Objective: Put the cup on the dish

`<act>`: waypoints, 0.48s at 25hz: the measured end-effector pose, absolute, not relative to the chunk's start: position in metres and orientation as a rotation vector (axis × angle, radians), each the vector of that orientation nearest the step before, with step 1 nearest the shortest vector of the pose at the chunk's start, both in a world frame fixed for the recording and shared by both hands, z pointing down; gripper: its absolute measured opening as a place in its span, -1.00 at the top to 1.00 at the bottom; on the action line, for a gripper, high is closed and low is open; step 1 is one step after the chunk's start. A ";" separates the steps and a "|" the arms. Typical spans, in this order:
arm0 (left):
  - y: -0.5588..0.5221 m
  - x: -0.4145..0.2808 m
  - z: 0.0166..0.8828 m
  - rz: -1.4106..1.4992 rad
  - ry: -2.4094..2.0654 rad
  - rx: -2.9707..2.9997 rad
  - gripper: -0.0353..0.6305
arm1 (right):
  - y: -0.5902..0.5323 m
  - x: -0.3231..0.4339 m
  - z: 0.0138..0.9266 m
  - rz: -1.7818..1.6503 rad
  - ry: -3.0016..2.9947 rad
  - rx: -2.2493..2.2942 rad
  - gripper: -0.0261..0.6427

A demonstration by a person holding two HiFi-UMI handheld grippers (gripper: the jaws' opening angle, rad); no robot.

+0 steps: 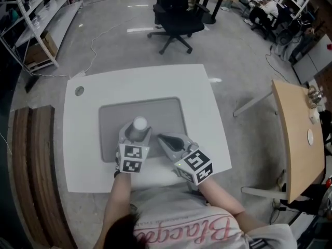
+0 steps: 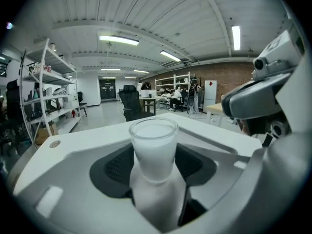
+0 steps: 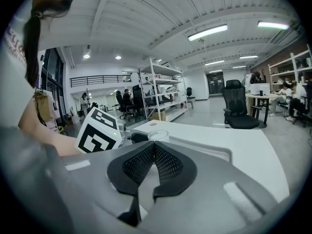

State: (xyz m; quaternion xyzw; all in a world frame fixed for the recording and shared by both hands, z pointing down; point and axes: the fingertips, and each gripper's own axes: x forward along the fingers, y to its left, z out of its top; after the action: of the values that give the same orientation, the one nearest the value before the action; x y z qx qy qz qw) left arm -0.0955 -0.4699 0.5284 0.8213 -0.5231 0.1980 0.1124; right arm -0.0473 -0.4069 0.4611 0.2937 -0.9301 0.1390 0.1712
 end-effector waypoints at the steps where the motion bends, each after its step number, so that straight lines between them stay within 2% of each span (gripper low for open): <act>1: -0.471 -0.096 0.532 0.581 -1.538 2.401 0.12 | -0.407 -0.046 0.461 0.400 -2.639 0.838 0.92; 12: -0.478 -0.095 0.556 0.693 -1.474 2.371 0.12 | -0.402 -0.050 0.457 0.411 -2.639 0.858 0.92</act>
State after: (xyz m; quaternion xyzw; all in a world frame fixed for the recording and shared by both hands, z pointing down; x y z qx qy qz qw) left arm -0.0951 -0.4779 0.5559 0.8170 -0.5080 0.2388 0.1321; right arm -0.0500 -0.4020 0.4570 0.3015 -0.9275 0.1446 0.1672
